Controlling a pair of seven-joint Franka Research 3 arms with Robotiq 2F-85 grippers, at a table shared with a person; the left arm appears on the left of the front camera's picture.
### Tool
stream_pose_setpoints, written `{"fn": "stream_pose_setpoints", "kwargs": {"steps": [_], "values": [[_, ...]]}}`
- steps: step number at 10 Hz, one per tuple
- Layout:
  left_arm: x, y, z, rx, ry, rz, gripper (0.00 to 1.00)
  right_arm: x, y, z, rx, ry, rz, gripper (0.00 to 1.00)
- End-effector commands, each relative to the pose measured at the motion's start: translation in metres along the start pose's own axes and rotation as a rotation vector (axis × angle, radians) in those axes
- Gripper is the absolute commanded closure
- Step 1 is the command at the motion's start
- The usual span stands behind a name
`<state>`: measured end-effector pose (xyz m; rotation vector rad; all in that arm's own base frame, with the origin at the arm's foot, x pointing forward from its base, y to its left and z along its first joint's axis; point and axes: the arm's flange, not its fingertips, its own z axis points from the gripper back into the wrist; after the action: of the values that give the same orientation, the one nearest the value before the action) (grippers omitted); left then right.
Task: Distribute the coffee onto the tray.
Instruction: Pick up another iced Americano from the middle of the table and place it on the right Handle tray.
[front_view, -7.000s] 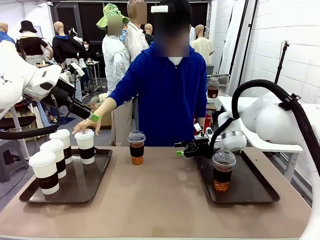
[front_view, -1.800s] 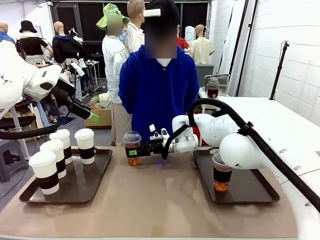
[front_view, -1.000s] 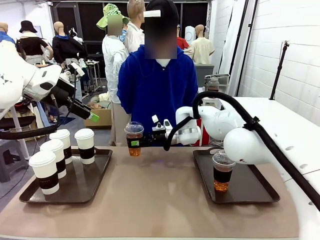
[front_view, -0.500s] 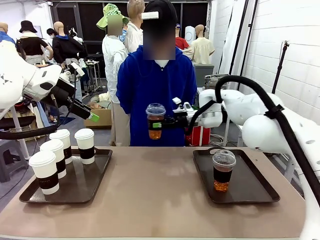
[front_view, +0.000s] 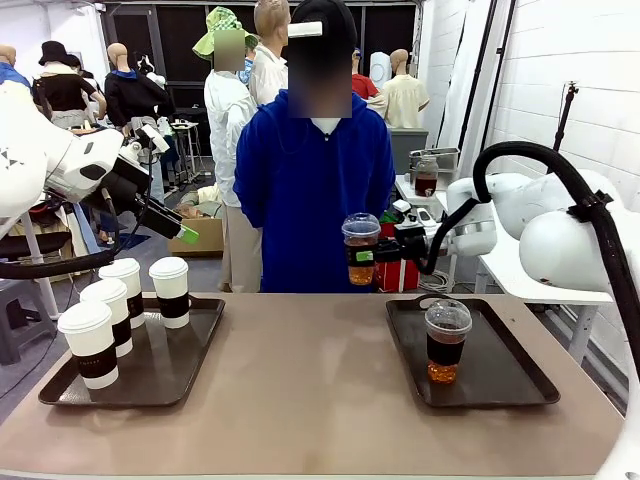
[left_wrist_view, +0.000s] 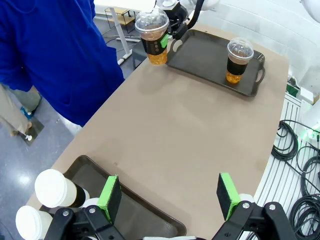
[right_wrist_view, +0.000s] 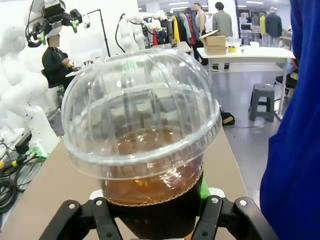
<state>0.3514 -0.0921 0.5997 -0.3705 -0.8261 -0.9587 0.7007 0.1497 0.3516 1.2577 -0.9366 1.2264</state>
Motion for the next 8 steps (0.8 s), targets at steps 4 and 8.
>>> {"fn": "stream_pose_setpoints", "kwargs": {"steps": [4,8], "values": [[-0.002,0.001,0.000,-0.009,-0.003,0.002,0.00,0.000,0.000,0.000,0.000,0.000,0.000,0.37],[-0.002,0.001,0.000,-0.009,-0.003,0.002,0.00,-0.011,0.007,0.021,0.000,0.003,0.005,0.37]]}}
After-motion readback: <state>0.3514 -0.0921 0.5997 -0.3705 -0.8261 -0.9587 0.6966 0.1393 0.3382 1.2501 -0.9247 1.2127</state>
